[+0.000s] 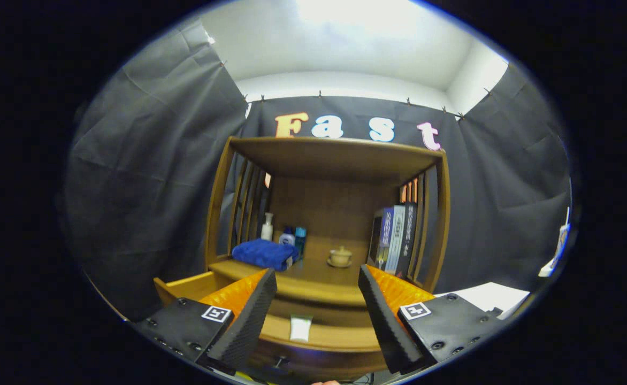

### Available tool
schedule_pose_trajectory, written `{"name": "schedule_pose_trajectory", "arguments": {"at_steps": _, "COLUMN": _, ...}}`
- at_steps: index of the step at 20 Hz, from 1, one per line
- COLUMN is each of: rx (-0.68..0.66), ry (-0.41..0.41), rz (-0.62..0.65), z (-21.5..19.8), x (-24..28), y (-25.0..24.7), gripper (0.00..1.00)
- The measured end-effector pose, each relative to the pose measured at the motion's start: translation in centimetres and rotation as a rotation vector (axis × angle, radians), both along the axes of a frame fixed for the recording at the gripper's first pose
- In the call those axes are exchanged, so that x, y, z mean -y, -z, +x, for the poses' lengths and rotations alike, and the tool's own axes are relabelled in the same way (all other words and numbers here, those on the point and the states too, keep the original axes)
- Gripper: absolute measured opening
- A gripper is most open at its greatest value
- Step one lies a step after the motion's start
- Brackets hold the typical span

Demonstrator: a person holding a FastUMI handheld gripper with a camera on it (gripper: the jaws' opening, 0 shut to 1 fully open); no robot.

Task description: Pull open the drawer, take out the items inside it, and place them on the countertop above the cabinet.

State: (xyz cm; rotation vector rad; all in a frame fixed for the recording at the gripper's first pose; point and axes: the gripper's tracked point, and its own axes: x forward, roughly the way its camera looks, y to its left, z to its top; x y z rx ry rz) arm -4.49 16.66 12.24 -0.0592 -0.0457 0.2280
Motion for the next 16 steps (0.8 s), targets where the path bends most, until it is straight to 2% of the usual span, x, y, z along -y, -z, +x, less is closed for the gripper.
{"name": "schedule_pose_trajectory", "arguments": {"at_steps": 3, "rx": -0.126, "ry": -0.07, "rz": 0.083, "z": 3.5, "x": -1.4, "y": -1.1, "gripper": 0.99}}
{"name": "schedule_pose_trajectory", "arguments": {"at_steps": 5, "rx": -0.229, "ry": -0.066, "rz": 0.089, "z": 7.3, "x": -1.2, "y": 0.2, "gripper": 0.99}}
{"name": "schedule_pose_trajectory", "arguments": {"at_steps": 10, "rx": -0.58, "ry": -0.063, "rz": -0.039, "z": 14.3, "x": -3.6, "y": 10.0, "gripper": 1.0}}
{"name": "schedule_pose_trajectory", "arguments": {"at_steps": 13, "rx": -0.831, "ry": -0.065, "rz": -0.143, "z": 14.4, "x": -4.2, "y": 17.5, "gripper": 1.0}}
{"name": "schedule_pose_trajectory", "arguments": {"at_steps": 16, "rx": -1.003, "ry": -0.07, "rz": -0.249, "z": 13.5, "x": -4.1, "y": 22.6, "gripper": 0.99}}
